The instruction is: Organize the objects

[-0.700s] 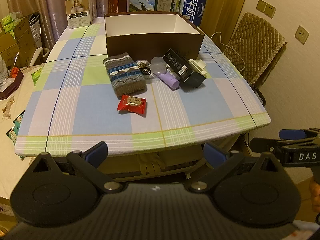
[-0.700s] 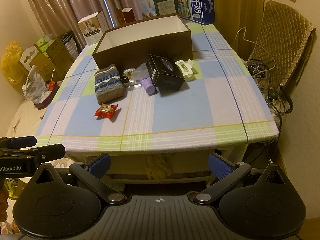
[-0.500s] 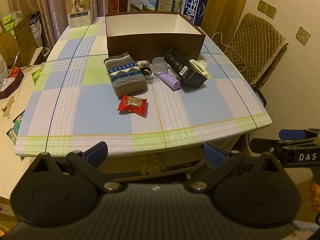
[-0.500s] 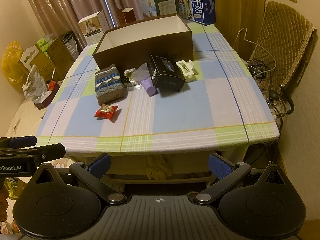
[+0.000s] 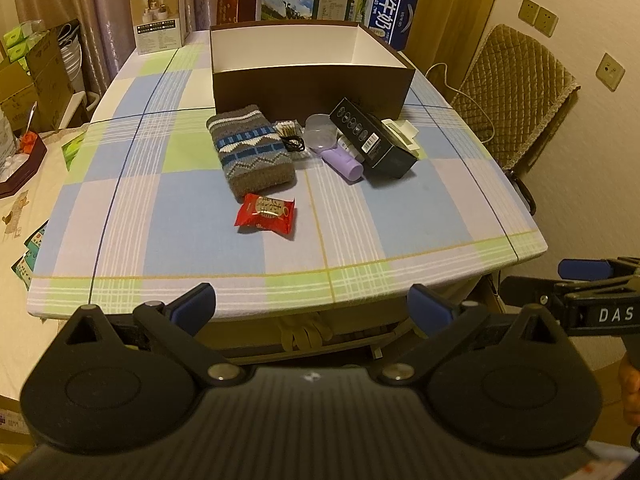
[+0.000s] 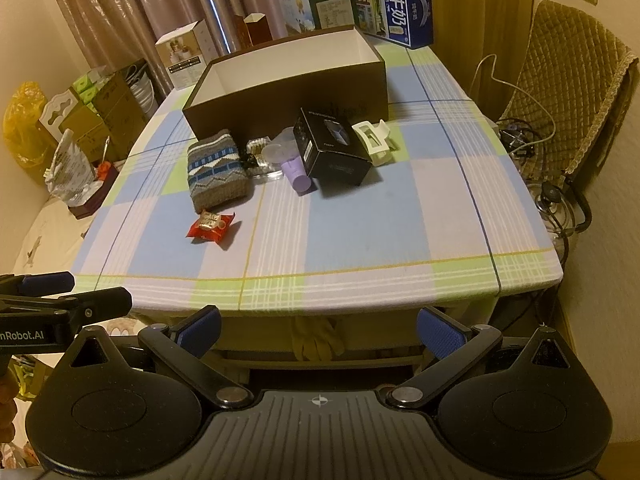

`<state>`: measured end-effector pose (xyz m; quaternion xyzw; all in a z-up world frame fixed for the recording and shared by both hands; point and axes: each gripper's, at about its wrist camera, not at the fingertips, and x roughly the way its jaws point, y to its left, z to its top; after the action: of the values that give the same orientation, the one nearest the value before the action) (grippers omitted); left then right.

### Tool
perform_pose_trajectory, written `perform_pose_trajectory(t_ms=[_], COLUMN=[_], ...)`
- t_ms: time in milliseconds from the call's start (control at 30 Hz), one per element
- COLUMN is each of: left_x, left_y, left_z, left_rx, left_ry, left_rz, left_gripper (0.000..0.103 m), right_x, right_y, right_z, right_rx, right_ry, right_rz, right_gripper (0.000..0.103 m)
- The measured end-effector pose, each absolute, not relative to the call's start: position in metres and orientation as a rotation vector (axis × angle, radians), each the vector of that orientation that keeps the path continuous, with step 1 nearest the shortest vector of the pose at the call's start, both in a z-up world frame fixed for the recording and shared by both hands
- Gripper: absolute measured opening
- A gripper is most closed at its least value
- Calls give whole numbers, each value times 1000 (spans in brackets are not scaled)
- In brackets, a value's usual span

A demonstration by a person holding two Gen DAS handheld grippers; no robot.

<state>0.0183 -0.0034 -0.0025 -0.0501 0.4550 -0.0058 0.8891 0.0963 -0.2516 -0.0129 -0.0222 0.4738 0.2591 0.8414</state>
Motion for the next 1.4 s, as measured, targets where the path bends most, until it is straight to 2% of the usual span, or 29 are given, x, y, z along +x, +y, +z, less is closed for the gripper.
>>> perform_pose_trajectory(t_ms=[1000, 1400], left_x=[69, 89], left_y=[17, 36], left_z=[-2, -11], left_rx=[-139, -175], left_ry=[943, 941], left_rz=[90, 189], left_gripper=[101, 101], right_x=[152, 189], right_y=[-231, -227], right_z=[-17, -20], right_rx=[-76, -137], right_ry=[1003, 873], right_rz=[613, 690], right_gripper=[101, 101])
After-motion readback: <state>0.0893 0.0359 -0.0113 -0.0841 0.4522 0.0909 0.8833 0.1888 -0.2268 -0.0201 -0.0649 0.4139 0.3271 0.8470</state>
